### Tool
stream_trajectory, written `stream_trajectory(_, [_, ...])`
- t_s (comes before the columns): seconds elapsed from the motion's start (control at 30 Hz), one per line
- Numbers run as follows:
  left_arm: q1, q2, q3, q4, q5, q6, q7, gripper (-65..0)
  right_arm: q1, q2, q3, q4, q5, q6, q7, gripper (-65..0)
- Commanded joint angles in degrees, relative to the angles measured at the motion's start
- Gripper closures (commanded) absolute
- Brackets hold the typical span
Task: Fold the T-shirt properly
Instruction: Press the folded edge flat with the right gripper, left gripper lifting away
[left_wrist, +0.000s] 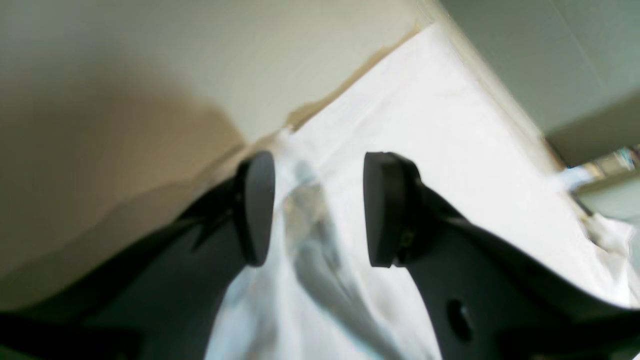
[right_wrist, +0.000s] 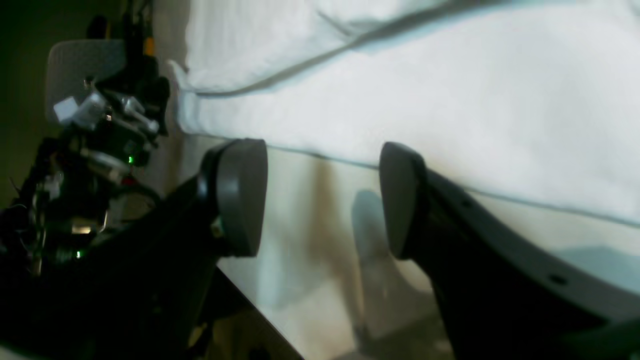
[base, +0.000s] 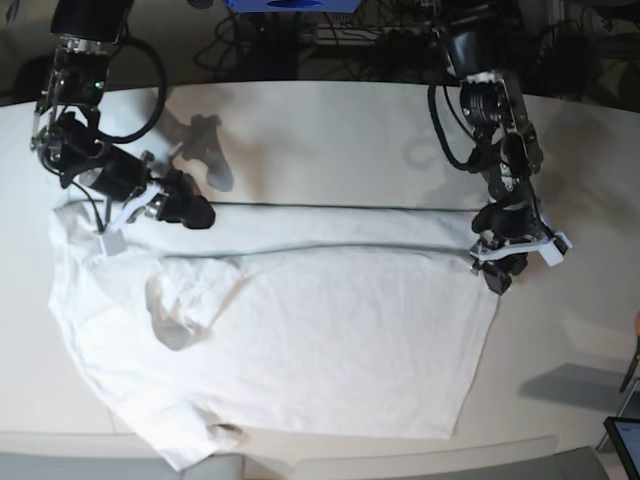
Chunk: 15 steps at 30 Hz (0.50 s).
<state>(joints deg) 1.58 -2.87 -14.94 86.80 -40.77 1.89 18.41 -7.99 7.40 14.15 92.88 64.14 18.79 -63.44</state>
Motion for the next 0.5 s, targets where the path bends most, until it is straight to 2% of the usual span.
stream_trajectory(0.0, [0.75,-0.42,0.04,3.26,-0.24,-0.62,-1.32,-28.6,1.18,0.56,-1.54,1.58,1.40,0.60,0.71,-34.4])
stream_trajectory(0.2, [8.48,-0.51,0.04,9.59,-0.15,-0.62,-1.23,-28.4,3.55,0.29,-10.24,1.84,1.14,0.33,0.80,-34.4])
stream_trajectory(0.3, [12.35,-2.44,-0.05,10.73,-0.15,-0.62,-1.49,-28.0,3.99,-1.64,-13.05,1.32,1.14,0.25,1.77,-34.4])
stream_trajectory(0.37, [15.07,-3.41,-0.23,11.09,-0.15,-0.62,-1.49,-23.2,4.69,-2.61,-14.37,-0.18,1.14,0.16,2.91,-34.4])
stream_trajectory(0.47, [18.06,-4.64,-0.58,11.26,-0.15,-0.62,-1.58,-11.1,6.36,-3.05,-17.01,-5.28,1.14,-0.98,3.35,-34.4])
